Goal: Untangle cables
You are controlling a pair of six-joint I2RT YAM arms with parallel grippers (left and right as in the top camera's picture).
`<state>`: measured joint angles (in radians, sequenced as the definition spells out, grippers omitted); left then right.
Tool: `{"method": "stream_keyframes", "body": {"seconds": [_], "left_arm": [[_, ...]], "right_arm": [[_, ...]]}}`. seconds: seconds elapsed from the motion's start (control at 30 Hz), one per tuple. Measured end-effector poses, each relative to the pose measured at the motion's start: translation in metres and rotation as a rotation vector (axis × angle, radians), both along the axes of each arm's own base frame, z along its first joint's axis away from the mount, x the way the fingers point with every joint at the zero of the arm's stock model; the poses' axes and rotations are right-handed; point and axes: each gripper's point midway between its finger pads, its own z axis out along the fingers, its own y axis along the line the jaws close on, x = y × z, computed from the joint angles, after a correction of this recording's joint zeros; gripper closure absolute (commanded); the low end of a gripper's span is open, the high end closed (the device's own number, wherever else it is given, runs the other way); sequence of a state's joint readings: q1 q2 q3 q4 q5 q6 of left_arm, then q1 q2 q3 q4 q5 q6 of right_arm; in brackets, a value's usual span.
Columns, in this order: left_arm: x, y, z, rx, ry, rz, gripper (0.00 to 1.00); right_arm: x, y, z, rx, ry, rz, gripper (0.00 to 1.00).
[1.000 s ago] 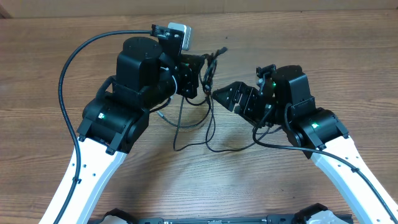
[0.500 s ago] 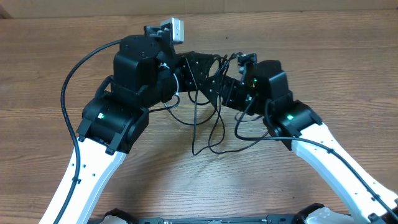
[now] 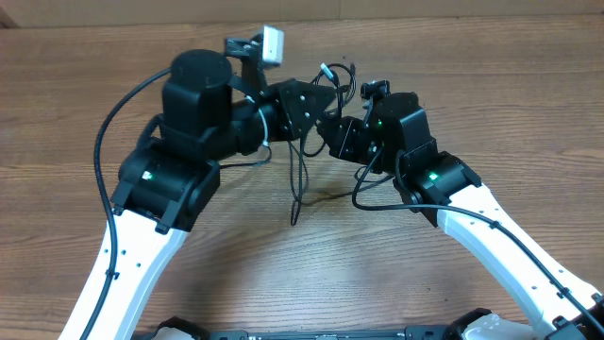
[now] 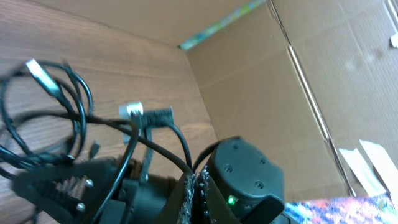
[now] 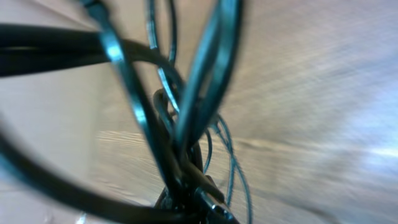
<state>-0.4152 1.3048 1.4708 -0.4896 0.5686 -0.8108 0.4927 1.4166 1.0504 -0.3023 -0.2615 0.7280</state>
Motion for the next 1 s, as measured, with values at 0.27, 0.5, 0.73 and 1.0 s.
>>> {"method": "stream_keyframes", "body": {"seconds": [0.27,0.5,0.73,1.0], "left_arm": [[0.027,0.052,0.009,-0.038,-0.015,0.092,0.96],[0.046,0.097,0.01,-0.019,-0.049,0.196,0.96],[0.036,0.106,-0.022,0.099,0.008,0.17,0.52],[0.015,0.103,-0.063,0.219,0.084,0.057,0.0]], "right_arm": [[-0.029,-0.104,-0.076,-0.383,0.298,-0.28,0.96],[-0.032,-0.191,-0.089,-0.506,0.409,-0.51,0.96],[-0.023,-0.149,-0.081,-0.417,0.296,-0.175,0.96],[-0.04,-0.105,-0.034,-0.302,0.093,0.125,0.96]]}}
